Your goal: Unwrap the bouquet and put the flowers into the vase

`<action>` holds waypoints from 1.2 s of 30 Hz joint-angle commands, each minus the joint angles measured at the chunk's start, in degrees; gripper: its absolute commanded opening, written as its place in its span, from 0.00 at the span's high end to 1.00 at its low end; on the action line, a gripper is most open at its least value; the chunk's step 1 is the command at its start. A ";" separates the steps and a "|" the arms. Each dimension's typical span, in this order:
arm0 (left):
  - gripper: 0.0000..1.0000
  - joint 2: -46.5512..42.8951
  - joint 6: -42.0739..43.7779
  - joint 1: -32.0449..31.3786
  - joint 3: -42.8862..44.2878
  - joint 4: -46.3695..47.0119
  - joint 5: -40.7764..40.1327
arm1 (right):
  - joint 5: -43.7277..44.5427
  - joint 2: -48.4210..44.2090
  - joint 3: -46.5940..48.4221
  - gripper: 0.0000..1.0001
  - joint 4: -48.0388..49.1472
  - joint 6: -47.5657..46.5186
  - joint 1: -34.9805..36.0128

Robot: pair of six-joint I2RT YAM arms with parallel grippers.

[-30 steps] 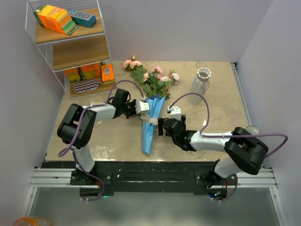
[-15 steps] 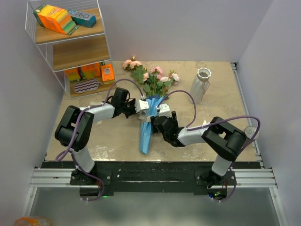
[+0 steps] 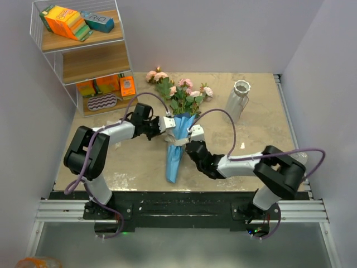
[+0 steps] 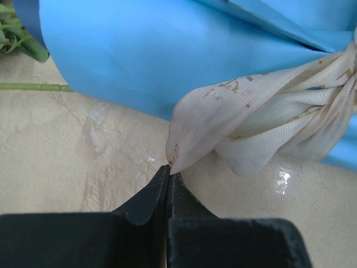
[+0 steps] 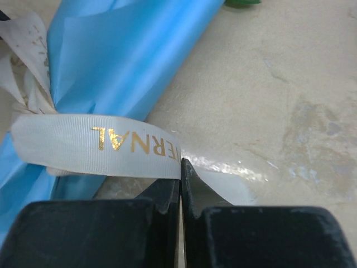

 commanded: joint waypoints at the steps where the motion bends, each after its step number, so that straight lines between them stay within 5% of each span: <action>1: 1.00 -6.61 -5.79 3.00 4.02 -4.16 3.39 | 3.82 -11.66 -2.71 1.00 -8.26 8.13 0.26; 16: 1.00 -27.71 -9.42 13.19 5.07 -18.40 9.02 | 17.08 -35.31 5.01 1.00 -44.29 28.17 -0.09; 21: 1.00 -31.05 -7.22 22.15 6.92 -24.38 9.55 | 20.87 -39.45 9.05 1.00 -59.75 38.19 -1.49; 27: 1.00 -32.80 -5.10 27.09 6.13 -26.68 7.45 | 21.66 -38.67 10.73 1.00 -67.42 42.16 -4.75; 29: 1.00 -33.51 -5.81 27.18 5.78 -26.50 5.60 | 21.93 -37.88 11.52 0.80 -69.53 43.47 -5.80; 30: 0.93 -34.03 -5.89 27.10 5.69 -26.68 5.25 | 22.97 -37.44 12.31 0.66 -71.98 44.70 -6.06; 31: 0.78 -34.21 -5.98 27.09 5.60 -26.85 4.81 | 23.51 -37.44 12.84 0.31 -73.22 45.49 -6.50; 32: 0.61 -34.22 -6.07 27.09 6.04 -27.20 4.37 | 24.03 -37.52 13.19 0.11 -73.84 45.59 -6.68; 33: 0.29 -34.22 -6.16 27.18 6.22 -27.47 4.10 | 24.13 -37.70 14.24 0.01 -74.37 44.54 -6.94; 34: 0.13 -34.13 -6.16 27.10 6.48 -27.82 4.01 | 24.13 -37.79 14.77 0.01 -74.38 43.49 -7.55; 35: 0.01 -34.04 -6.07 27.09 7.61 -28.26 5.32 | 24.21 -37.79 15.38 0.01 -74.38 42.43 -7.82; 36: 0.01 -33.78 -5.98 27.01 8.41 -29.57 6.55 | 24.21 -37.70 17.04 0.01 -75.07 41.38 -8.00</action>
